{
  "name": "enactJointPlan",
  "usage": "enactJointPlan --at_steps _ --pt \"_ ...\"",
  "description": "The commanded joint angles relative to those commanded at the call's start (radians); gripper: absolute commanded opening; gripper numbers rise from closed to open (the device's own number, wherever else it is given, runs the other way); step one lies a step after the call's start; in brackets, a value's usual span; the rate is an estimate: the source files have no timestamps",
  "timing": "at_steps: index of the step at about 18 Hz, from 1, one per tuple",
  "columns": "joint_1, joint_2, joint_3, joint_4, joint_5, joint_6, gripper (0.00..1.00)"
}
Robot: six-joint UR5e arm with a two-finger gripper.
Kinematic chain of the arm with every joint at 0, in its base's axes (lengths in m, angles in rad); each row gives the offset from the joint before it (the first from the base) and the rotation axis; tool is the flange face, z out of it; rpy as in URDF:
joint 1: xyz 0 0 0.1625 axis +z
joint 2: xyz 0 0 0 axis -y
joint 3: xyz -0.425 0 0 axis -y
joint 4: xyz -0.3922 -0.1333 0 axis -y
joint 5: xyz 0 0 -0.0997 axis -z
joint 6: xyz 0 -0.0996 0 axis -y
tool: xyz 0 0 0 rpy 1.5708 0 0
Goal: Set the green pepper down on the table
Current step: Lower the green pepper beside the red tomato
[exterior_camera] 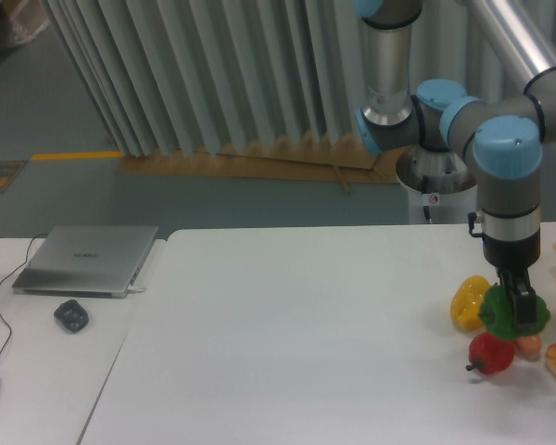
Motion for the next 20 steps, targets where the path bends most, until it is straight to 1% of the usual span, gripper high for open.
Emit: enactJointPlan --at_steps 3,6,8,12,14,16,18,20 --pt "0.003 -0.026 0.014 0.037 0.000 0.000 0.24" --pt "0.008 -0.066 0.049 0.077 0.002 0.000 0.24" --pt "0.009 -0.084 0.052 0.103 0.002 -0.006 0.26" --pt "0.020 -0.103 0.055 0.108 0.006 0.018 0.27" --pt "0.029 -0.115 0.038 0.108 0.005 0.084 0.25" --pt "0.031 -0.130 0.048 0.108 0.003 0.075 0.25" --pt "0.046 -0.132 0.038 0.108 -0.003 0.075 0.25" --pt "0.046 -0.143 0.038 0.108 -0.005 0.074 0.25"
